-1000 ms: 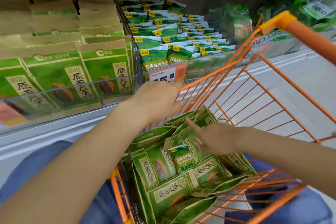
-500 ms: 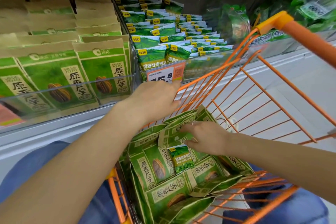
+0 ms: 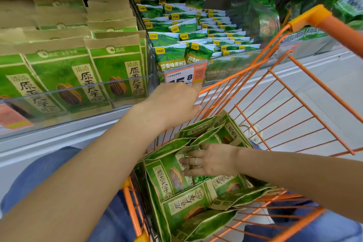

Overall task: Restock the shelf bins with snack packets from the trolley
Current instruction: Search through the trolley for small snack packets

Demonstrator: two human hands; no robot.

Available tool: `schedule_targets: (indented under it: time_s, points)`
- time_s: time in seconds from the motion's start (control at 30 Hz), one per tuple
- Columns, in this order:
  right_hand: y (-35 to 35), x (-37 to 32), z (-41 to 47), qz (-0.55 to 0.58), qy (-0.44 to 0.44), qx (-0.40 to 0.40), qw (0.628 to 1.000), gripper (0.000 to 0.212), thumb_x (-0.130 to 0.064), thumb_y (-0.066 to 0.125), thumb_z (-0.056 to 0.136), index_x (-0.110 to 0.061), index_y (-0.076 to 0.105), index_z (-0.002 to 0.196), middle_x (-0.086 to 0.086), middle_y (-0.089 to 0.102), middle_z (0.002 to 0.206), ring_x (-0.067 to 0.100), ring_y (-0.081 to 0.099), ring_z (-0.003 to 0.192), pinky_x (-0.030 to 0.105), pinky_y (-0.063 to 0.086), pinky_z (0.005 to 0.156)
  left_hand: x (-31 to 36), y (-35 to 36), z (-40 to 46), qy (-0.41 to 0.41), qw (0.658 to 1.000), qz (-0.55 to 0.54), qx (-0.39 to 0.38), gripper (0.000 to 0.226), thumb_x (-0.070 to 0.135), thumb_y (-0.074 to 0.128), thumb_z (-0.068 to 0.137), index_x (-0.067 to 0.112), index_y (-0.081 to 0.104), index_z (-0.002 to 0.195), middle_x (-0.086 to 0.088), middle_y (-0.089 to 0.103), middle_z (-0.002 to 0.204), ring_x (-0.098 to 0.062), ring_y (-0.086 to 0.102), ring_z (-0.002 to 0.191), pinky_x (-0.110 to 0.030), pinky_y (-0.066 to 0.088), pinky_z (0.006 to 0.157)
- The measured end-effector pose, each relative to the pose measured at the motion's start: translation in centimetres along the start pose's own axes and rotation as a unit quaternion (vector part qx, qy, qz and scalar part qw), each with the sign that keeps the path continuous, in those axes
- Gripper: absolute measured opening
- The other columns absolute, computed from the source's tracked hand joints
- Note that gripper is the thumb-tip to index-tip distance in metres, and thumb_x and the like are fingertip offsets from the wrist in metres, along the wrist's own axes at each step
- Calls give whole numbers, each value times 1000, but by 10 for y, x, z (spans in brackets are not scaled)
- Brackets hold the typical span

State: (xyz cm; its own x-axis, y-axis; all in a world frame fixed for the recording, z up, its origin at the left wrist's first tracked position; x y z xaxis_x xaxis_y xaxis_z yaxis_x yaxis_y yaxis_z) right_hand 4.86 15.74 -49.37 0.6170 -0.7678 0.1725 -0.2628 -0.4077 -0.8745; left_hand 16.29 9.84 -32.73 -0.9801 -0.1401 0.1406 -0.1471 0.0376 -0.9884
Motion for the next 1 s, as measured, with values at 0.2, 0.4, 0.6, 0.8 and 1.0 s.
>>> schedule_targets:
  time_s: [0.2, 0.4, 0.6, 0.8, 1.0]
  points:
    - [-33, 24, -16, 77, 59, 35, 995, 25, -20, 77, 73, -16, 68, 96, 4, 64, 98, 22, 59, 91, 35, 54, 71, 1, -2, 1, -2, 1000, -9, -13, 44, 37, 42, 100, 14, 39, 136, 4, 41, 71, -23, 49, 76, -30, 30, 49]
    - [-84, 95, -69, 396, 331, 118, 848, 36, -49, 69, 81, -15, 61, 90, -7, 53, 62, 6, 49, 56, 26, 36, 52, 12, -29, -5, 22, 990, -105, 89, 51, 47, 41, 98, 18, 38, 141, -4, 57, 127, -23, 49, 122, -39, 46, 90]
    - [-126, 131, -123, 620, 385, 306, 611, 7, -17, 77, 78, -16, 72, 83, -10, 69, 63, -6, 58, 59, 18, 44, 59, 3, -32, -3, -31, 924, -359, 126, 42, 53, 40, 96, 29, 59, 124, 11, 60, 127, -7, 54, 116, -28, 43, 95]
    - [-147, 147, -139, 647, 400, 386, 523, 27, -28, 74, 70, -19, 74, 96, 0, 75, 96, 12, 69, 93, 19, 53, 72, -9, -57, -15, -39, 800, -552, 231, 11, 32, 65, 88, 32, 70, 79, 9, 54, 57, -3, 46, 55, -21, 34, 57]
    - [-133, 147, -138, 713, 375, 427, 411, 35, -26, 79, 71, -8, 68, 100, 9, 71, 85, 15, 65, 72, 20, 49, 55, -33, -56, -28, -114, 713, -626, 293, 12, 27, 65, 84, 18, 73, 82, 1, 71, 68, -6, 62, 59, -20, 48, 58]
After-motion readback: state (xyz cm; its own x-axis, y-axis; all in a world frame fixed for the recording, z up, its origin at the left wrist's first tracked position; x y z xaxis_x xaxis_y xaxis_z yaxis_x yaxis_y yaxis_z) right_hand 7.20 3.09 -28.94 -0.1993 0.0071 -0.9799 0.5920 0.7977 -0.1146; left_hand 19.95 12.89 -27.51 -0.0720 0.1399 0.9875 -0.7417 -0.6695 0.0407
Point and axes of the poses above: each hand's wrist, its own z-axis towards the middle knuckle, its own y-axis out of the palm, x = y × z, the point moved 10 cm from there along z, towards the middle knuckle
